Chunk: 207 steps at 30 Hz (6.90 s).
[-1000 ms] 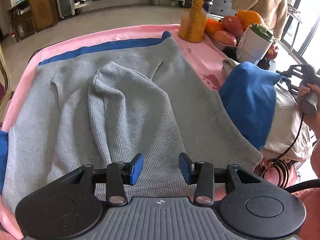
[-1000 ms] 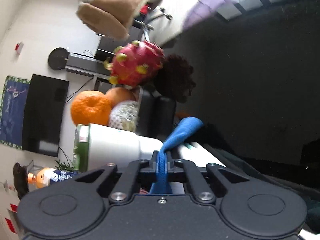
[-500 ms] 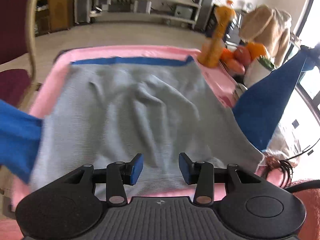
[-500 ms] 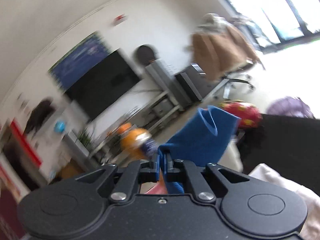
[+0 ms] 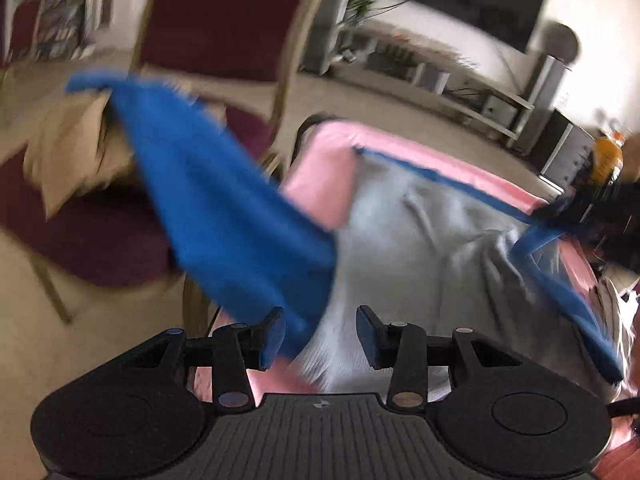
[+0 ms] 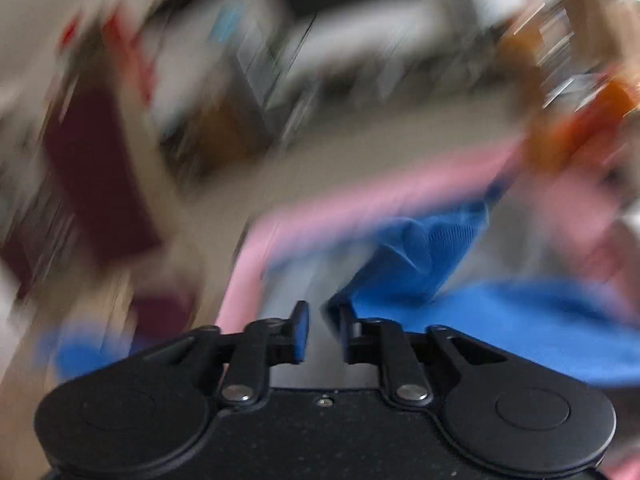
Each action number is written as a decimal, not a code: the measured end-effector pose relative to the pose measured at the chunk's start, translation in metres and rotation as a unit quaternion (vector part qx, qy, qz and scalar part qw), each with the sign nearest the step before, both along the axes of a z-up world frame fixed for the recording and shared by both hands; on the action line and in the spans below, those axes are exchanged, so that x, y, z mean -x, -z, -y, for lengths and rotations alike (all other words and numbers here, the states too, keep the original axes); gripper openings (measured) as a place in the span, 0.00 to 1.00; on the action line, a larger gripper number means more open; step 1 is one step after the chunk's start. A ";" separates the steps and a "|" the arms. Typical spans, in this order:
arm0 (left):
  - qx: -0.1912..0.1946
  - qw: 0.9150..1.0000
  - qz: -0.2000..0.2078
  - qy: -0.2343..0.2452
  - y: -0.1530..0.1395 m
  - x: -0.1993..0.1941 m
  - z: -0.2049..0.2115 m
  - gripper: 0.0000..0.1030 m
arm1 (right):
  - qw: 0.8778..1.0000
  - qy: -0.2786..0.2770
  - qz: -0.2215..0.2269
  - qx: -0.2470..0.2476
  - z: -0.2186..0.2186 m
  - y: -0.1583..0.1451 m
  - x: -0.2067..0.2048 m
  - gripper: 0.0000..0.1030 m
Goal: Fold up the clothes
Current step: 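Lay the blue sleeve across the grey body and open the right gripper, then grasp the laid blue sleeve with the left gripper and straighten it, then release the sleeve and move the left gripper to the maroon chair, then grasp the blue sleeve draped on the chair with the left gripper, then lay the chair-side blue sleeve across the grey body with the left gripper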
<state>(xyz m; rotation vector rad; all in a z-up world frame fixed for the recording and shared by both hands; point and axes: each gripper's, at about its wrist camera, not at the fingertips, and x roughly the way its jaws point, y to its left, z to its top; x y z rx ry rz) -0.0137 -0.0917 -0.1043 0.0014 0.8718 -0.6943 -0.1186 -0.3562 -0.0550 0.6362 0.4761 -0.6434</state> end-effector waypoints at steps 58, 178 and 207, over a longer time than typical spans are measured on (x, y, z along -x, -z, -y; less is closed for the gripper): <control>-0.043 0.999 0.006 -0.031 0.042 0.014 0.121 0.06 | 0.974 0.038 -0.107 -0.195 0.143 0.116 0.147 0.57; 0.075 0.967 0.244 -0.021 -0.148 -0.006 0.035 0.00 | 0.977 0.088 0.077 -0.177 0.083 0.036 0.172 0.77; -0.027 0.979 0.158 0.125 -0.057 0.055 0.117 0.32 | 0.969 0.091 0.082 -0.214 0.127 0.094 0.208 0.79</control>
